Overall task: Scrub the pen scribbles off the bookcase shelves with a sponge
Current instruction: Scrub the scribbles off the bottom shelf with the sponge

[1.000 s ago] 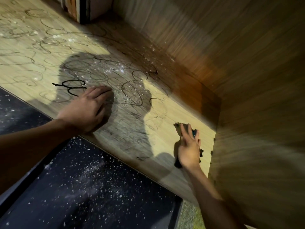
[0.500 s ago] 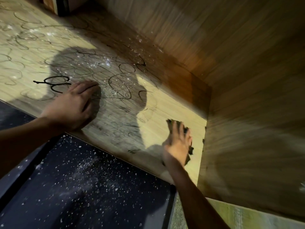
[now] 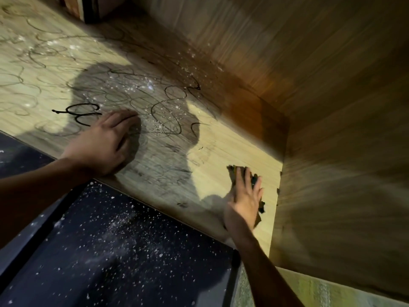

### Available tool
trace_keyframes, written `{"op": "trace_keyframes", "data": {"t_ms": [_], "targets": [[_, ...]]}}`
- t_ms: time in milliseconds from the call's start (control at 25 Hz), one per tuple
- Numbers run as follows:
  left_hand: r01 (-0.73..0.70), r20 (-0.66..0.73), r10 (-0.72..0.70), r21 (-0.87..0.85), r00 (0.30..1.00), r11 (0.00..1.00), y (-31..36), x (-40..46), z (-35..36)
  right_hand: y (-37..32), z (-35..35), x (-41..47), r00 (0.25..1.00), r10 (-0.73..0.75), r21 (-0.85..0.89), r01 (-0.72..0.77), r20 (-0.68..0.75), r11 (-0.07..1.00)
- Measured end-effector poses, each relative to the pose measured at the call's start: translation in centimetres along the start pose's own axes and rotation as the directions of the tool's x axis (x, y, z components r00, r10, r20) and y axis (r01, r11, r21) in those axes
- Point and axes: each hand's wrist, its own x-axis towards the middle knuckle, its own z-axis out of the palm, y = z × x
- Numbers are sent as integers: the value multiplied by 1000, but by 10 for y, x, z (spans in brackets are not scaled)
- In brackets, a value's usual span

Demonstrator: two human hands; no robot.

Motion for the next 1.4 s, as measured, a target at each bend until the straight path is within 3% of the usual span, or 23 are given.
{"op": "trace_keyframes", "data": {"t_ms": [40,120,200,240,280,400,480,600,680,760,840,920,1000,1240,1320,1360,1400], "targets": [[2,3,-2,-3,1000,1000,2,0,0,-29,6,-9,1000,-31,20,31,-6,999],[1,5,-1,-8,1000,1000,3,0,-1,-80,12,-41,952,-291,87,284,89,955],[-6,7,6,-14,1000,1000,3,0,-3,-79,6,-68,808,-545,116,533,222,838],[1,12,-1,-20,1000,1000,4,0,-3,-59,0,-68,762,-604,124,593,233,796],[4,18,-3,-18,1000,1000,4,0,-3,-30,-6,-65,762,-606,115,597,228,794],[19,12,-19,-5,1000,1000,5,-1,-4,43,-20,-51,934,-321,68,314,156,947],[22,18,-22,17,1000,1000,4,-1,-3,32,-16,-57,958,-279,2,280,63,960],[9,16,-9,38,1000,999,4,1,-3,-55,11,-65,836,-541,27,541,90,841],[-6,20,6,35,1000,999,5,0,-3,-102,16,-61,768,-613,94,607,185,789],[-6,9,6,25,1000,1000,6,0,-4,-97,9,-58,691,-681,80,685,244,724],[-5,6,5,14,1000,1000,7,1,-5,-39,-8,-62,639,-702,-19,744,316,668],[17,19,-17,11,1000,1000,9,0,-6,24,-35,-67,642,-669,-83,742,374,665],[3,21,-4,38,1000,999,9,0,-7,44,-51,-64,663,-634,-57,708,398,704],[-62,53,57,85,997,994,5,0,-7,-93,8,-45,599,-755,125,755,268,644],[-50,55,46,75,997,996,5,0,-6,-75,3,-48,567,-771,114,779,289,616],[-42,56,39,61,998,997,6,1,-6,-45,-6,-52,592,-737,76,761,326,645],[-28,57,25,48,998,998,6,2,-6,-8,-16,-57,664,-668,28,702,336,712]]}}
